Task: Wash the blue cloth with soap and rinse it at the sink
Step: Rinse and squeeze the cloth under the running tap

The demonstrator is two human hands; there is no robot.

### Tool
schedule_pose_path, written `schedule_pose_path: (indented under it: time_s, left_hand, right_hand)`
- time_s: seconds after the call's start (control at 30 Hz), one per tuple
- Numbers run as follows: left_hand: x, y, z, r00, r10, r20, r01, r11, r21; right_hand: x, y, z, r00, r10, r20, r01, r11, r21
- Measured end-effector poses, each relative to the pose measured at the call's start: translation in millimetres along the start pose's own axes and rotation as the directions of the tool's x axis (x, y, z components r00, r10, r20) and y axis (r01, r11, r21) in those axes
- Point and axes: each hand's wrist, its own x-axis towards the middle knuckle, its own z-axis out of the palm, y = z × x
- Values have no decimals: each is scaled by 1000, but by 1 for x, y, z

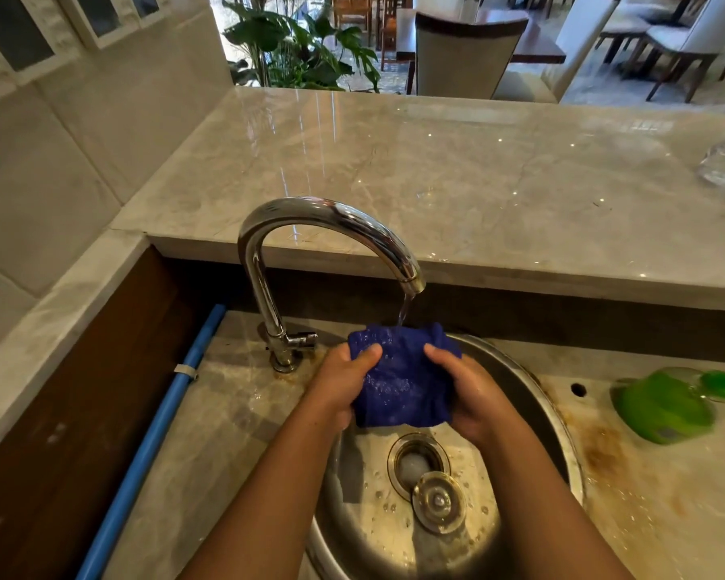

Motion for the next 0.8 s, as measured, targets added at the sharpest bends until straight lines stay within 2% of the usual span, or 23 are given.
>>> schedule_pose_path:
  time_s: [0.13, 0.27, 0.37, 0.47, 0.6, 0.67, 0.73, 0.8]
  left_hand:
    - [5, 11, 8, 989, 105, -100, -87, 982, 170]
    - [12, 9, 16, 920, 228, -320, -160, 961, 226]
    - [10, 8, 18, 882, 322, -344, -252, 939, 234]
    - [8, 9, 13, 928, 233, -291, -215, 972, 92]
    - [7, 8, 10, 980, 93, -178, -115, 986, -119]
    - [9, 5, 11, 981, 72, -178, -101, 982, -158]
    - [15, 1, 14, 969, 59, -239, -101, 981, -168]
    - [21, -2, 18, 952, 58, -302, -110, 981, -158]
  right_hand:
    - [3, 5, 8, 988, -132, -80, 123, 986, -112]
    - [5, 9, 17, 973, -212, -93, 209, 977, -35]
    - [5, 12, 21, 983, -174, -63, 178, 981, 71]
    - [8, 10, 22, 989, -129, -77, 137, 984, 110]
    - [16, 13, 30, 980, -148, -135, 141, 988, -62]
    - [17, 12, 34, 968, -186, -168, 179, 982, -55]
    - [15, 10, 40, 934, -303, -188, 293, 953, -78]
    - [8, 13, 49, 854, -499, -149, 444, 847, -293]
